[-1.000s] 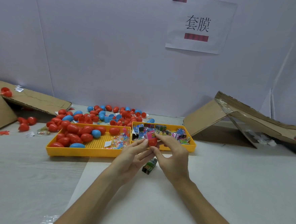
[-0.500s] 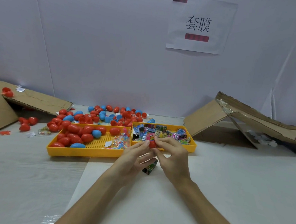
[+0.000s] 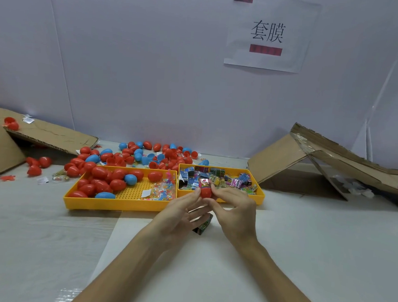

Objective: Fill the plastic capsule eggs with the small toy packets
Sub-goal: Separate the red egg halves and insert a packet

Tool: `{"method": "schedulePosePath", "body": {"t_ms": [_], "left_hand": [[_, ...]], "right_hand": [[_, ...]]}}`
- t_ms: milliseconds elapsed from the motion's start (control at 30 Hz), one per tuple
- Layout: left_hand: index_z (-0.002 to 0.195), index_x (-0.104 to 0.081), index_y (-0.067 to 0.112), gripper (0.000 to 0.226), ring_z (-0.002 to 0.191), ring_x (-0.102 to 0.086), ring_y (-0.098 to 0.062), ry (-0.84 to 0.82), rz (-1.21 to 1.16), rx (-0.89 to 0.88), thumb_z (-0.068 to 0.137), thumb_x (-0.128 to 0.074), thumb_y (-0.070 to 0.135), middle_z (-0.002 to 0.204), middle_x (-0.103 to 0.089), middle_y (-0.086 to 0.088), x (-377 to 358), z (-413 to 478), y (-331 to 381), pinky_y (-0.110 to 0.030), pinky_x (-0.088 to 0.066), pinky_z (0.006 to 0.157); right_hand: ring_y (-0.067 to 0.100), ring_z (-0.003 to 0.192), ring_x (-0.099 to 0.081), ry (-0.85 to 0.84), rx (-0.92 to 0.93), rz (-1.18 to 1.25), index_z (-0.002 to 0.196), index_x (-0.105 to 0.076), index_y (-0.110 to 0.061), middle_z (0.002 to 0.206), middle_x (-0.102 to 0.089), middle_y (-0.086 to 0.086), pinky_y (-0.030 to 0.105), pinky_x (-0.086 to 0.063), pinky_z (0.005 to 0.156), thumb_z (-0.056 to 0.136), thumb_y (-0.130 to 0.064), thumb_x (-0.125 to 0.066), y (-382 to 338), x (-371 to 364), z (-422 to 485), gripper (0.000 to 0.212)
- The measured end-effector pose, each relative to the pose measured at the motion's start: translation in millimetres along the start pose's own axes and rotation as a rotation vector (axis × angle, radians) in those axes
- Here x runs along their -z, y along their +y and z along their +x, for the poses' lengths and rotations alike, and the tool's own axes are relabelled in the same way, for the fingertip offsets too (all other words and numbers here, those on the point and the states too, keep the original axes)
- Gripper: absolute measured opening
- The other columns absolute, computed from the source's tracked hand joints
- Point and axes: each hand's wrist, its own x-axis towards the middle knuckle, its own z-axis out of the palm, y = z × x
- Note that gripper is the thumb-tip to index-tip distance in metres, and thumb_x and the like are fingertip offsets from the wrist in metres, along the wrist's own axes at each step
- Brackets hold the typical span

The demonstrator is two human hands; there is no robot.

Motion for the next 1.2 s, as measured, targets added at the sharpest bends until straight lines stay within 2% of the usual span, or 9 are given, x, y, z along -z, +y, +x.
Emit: {"method": "schedulePosePath", "body": {"t_ms": [167,300,367,500,633,733,933,1067,1200], "left_hand": [[0.099,-0.082,0.019,0.024,0.111,-0.071,-0.021,0.002,0.004,0.005,0.09,-0.07,0.037,0.111,-0.075,-0.008,1.0,0.4,-0.6,-0.03,-0.054,0.088],[0.103,-0.081,0.018,0.027,0.112,-0.07,-0.018,-0.007,0.01,-0.008,0.091,-0.069,0.039,0.119,-0.074,-0.006,0.0,0.0,0.9,-0.031,-0.051,0.092],[0.104,-0.081,0.018,0.026,0.112,-0.07,-0.018,0.0,0.007,-0.012,0.09,-0.07,0.038,0.122,-0.073,-0.008,-0.5,-0.3,1.6,-0.032,-0.049,0.093],[0.104,-0.08,0.018,0.025,0.108,-0.072,-0.02,0.04,0.001,-0.007,0.087,-0.075,0.035,0.117,-0.075,-0.011,0.3,1.4,0.7,-0.032,-0.052,0.09],[0.101,-0.081,0.017,0.022,0.108,-0.072,-0.02,0.044,0.011,-0.006,0.086,-0.076,0.033,0.117,-0.074,-0.012,1.4,2.3,0.0,-0.033,-0.051,0.09],[0.107,-0.078,0.012,0.029,0.109,-0.072,-0.021,0.044,0.004,-0.011,0.085,-0.078,0.032,0.119,-0.073,-0.014,2.6,2.5,-0.7,-0.033,-0.051,0.09],[0.118,-0.069,0.01,0.041,0.108,-0.072,-0.02,0.058,-0.01,-0.025,0.084,-0.078,0.031,0.116,-0.075,-0.012,3.4,3.5,-0.9,-0.031,-0.052,0.089],[0.111,-0.074,0.012,0.034,0.107,-0.073,-0.021,0.066,-0.011,-0.024,0.082,-0.079,0.029,0.114,-0.075,-0.013,3.8,4.9,-1.8,-0.032,-0.052,0.089],[0.113,-0.073,0.01,0.037,0.107,-0.073,-0.022,0.054,-0.002,-0.028,0.08,-0.08,0.027,0.114,-0.075,-0.013,4.5,4.6,-2.1,-0.032,-0.051,0.089]], "right_hand": [[0.021,0.089,-0.074,-0.001,0.01,0.02,0.105,-0.078,-0.005,0.097,-0.078,0.006,0.048,-0.06,0.077,0.069,-0.004,-0.09,1.5,-0.1,0.1,0.038],[0.011,0.095,-0.069,-0.021,0.016,0.077,0.12,-0.073,-0.009,0.107,-0.074,0.001,0.028,-0.057,0.087,0.074,-0.007,-0.088,-0.9,0.9,1.9,0.049],[0.011,0.099,-0.065,-0.042,0.071,0.059,0.126,-0.07,-0.01,0.11,-0.069,0.001,0.021,-0.053,0.089,0.078,-0.006,-0.084,-1.5,0.7,2.2,0.05],[0.016,0.098,-0.066,-0.041,0.143,0.033,0.114,-0.075,-0.005,0.105,-0.069,0.007,0.022,-0.055,0.086,0.082,-0.001,-0.079,-0.9,-0.3,0.8,0.033],[0.016,0.093,-0.068,-0.02,0.137,0.032,0.108,-0.077,-0.002,0.098,-0.072,0.009,0.015,-0.053,0.085,0.078,0.001,-0.082,0.0,0.4,-0.3,0.03],[0.016,0.092,-0.069,-0.01,0.137,0.042,0.105,-0.078,-0.002,0.097,-0.073,0.009,0.014,-0.053,0.086,0.076,0.002,-0.083,0.4,0.3,-0.5,0.03],[0.012,0.106,-0.063,-0.077,0.138,0.049,0.121,-0.072,-0.005,0.113,-0.067,0.005,0.015,-0.05,0.092,0.083,0.002,-0.077,-1.3,0.7,0.5,0.039],[0.008,0.102,-0.063,-0.077,0.152,0.073,0.117,-0.074,-0.003,0.107,-0.069,0.009,0.012,-0.049,0.09,0.083,0.002,-0.077,0.5,0.4,-0.3,0.034],[0.013,0.095,-0.066,-0.058,0.151,0.071,0.111,-0.076,-0.002,0.1,-0.069,0.01,0.012,-0.051,0.086,0.083,0.002,-0.077,1.5,0.3,-1.1,0.029]]}}
